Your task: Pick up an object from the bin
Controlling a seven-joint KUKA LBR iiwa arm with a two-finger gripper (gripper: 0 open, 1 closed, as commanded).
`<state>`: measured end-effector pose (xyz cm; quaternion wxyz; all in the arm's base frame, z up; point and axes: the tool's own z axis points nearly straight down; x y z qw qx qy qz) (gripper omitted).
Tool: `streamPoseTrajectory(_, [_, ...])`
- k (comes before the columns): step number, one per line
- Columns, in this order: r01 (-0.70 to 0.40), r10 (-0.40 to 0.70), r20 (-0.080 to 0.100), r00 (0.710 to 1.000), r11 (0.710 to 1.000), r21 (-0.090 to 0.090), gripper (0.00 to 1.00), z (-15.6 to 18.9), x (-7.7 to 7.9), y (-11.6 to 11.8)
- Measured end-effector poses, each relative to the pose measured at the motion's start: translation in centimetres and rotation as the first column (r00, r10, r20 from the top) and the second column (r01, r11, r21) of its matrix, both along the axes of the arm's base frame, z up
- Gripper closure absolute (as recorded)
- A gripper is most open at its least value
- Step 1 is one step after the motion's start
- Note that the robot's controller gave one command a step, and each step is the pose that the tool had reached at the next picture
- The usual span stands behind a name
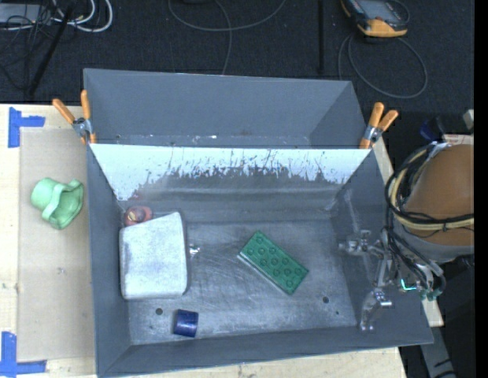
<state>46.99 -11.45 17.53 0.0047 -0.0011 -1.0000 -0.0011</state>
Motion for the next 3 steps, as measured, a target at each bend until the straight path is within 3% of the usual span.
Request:
streamPoseTrajectory(1, [0.05,-0.05,0.014,0.999,0.999,-0.002,0.0,-10.7,5.0,3.9])
streamPoseTrajectory(2, [-0.053,0.053,0.017,0.998,0.999,-0.002,0.0,-10.4,6.9,9.8])
streamPoseTrajectory(3, [-0.051,0.051,0.02,0.998,0.999,-0.003,1.0,-10.0,7.1,9.6])
